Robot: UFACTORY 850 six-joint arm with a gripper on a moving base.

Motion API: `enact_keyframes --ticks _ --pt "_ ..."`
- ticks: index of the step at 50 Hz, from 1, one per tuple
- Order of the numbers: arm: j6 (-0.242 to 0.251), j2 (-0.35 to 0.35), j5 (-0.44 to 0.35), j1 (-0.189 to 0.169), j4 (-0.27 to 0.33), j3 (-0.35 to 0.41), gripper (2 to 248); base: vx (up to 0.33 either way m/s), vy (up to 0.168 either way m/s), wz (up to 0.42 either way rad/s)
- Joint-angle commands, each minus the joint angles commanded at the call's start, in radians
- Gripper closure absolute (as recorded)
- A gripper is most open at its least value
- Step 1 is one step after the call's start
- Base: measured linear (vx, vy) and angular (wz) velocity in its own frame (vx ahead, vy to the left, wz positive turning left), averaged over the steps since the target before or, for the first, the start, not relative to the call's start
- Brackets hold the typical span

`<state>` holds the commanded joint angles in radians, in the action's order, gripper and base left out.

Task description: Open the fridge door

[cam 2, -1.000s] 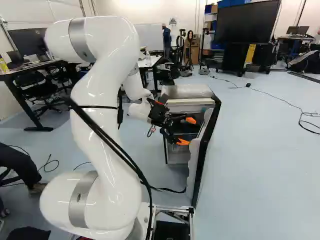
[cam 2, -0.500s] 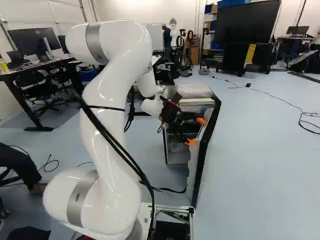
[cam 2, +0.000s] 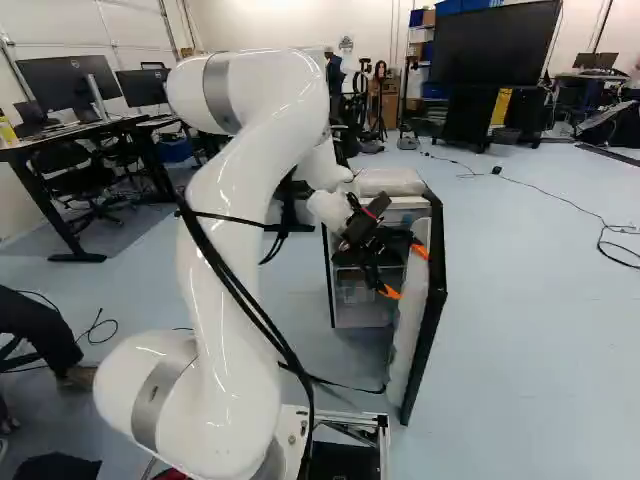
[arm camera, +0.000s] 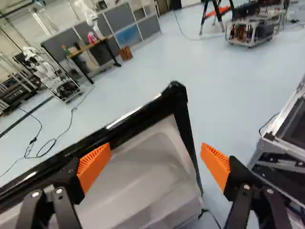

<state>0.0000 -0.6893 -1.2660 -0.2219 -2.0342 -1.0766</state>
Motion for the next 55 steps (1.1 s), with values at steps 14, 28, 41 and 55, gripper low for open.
enact_keyframes --ticks 14,28,41,55 --pt "0.0 -0.028 0.059 -0.061 -0.049 -0.064 3 0.0 0.0 0.0" --pt "0.0 -0.063 0.103 -0.112 -0.089 -0.143 3 0.0 0.0 0.0" --pt "0.0 -0.102 0.107 -0.139 -0.092 -0.227 3 0.0 0.0 0.0" --pt "0.0 -0.145 0.107 -0.156 -0.092 -0.317 3 0.0 0.0 0.0"
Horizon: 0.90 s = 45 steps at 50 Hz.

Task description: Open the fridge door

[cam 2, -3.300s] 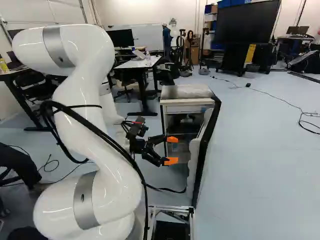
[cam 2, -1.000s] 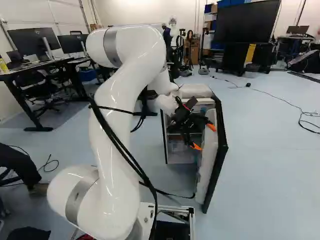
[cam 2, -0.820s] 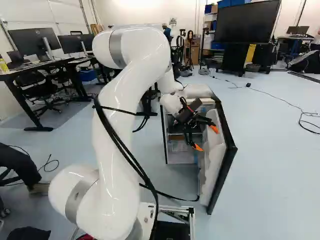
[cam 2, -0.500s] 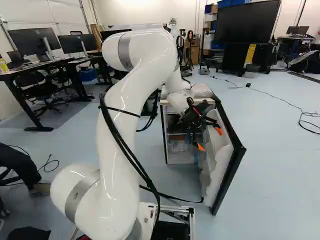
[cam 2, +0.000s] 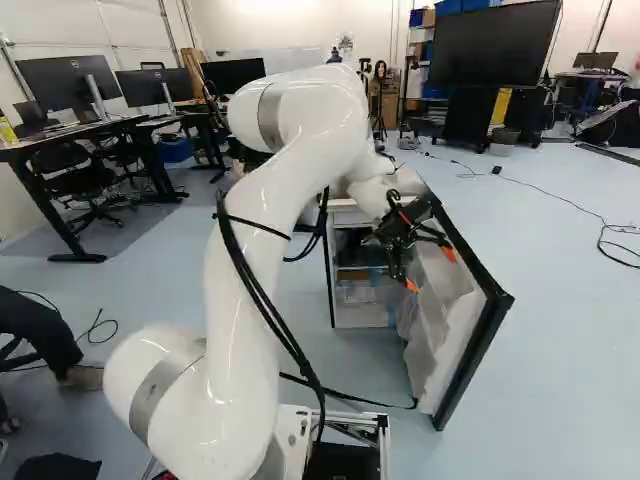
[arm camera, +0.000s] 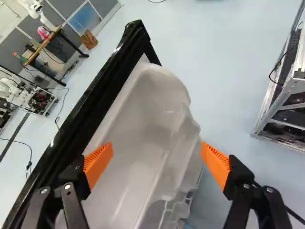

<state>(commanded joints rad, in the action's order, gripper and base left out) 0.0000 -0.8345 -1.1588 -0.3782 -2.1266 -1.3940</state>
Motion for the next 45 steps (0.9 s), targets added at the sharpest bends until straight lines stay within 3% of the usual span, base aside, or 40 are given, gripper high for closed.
enact_keyframes --ticks 24,45 --pt "0.0 -0.069 0.0 -0.035 0.0 -0.142 3 0.0 0.0 0.0" --pt "0.0 -0.021 0.0 -0.017 0.019 -0.043 3 0.0 0.0 0.0"
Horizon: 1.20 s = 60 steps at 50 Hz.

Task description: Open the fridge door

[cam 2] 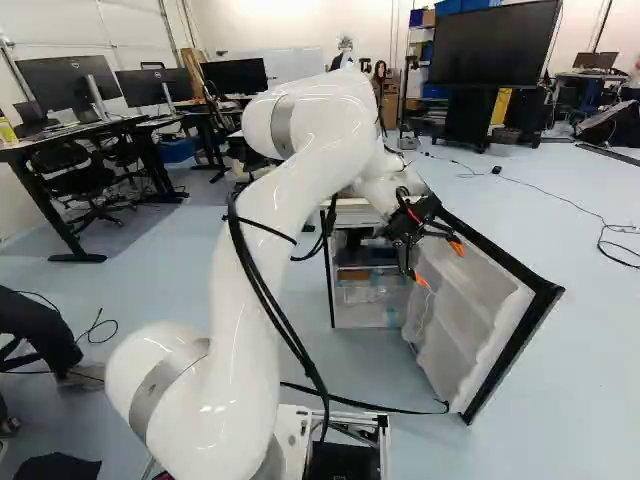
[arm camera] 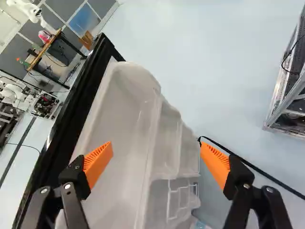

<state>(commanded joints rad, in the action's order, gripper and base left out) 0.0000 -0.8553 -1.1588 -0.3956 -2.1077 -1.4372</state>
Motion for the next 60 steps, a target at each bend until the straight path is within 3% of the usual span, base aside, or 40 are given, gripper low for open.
enact_keyframes --ticks 29,60 --pt "0.0 0.101 0.028 0.051 0.12 0.206 3 0.0 0.0 0.0" --pt "0.0 0.213 0.107 0.126 0.405 0.418 3 0.0 0.0 0.0"
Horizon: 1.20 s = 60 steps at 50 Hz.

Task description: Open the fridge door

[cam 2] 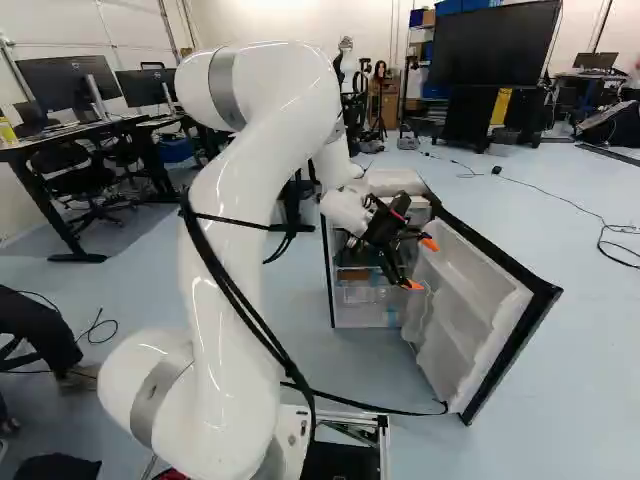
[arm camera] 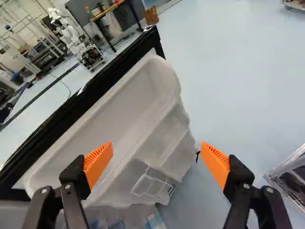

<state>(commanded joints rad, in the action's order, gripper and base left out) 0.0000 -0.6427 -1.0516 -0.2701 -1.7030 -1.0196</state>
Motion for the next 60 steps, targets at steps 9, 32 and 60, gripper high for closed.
enact_keyframes --ticks 9,32,60 --pt "0.0 0.035 0.025 0.021 0.091 0.061 3 0.0 0.0 0.0" --pt "0.0 0.117 0.088 0.037 0.333 0.197 3 0.0 0.0 0.0" --pt "0.0 0.201 0.131 0.01 0.628 0.322 3 0.0 0.0 0.0"
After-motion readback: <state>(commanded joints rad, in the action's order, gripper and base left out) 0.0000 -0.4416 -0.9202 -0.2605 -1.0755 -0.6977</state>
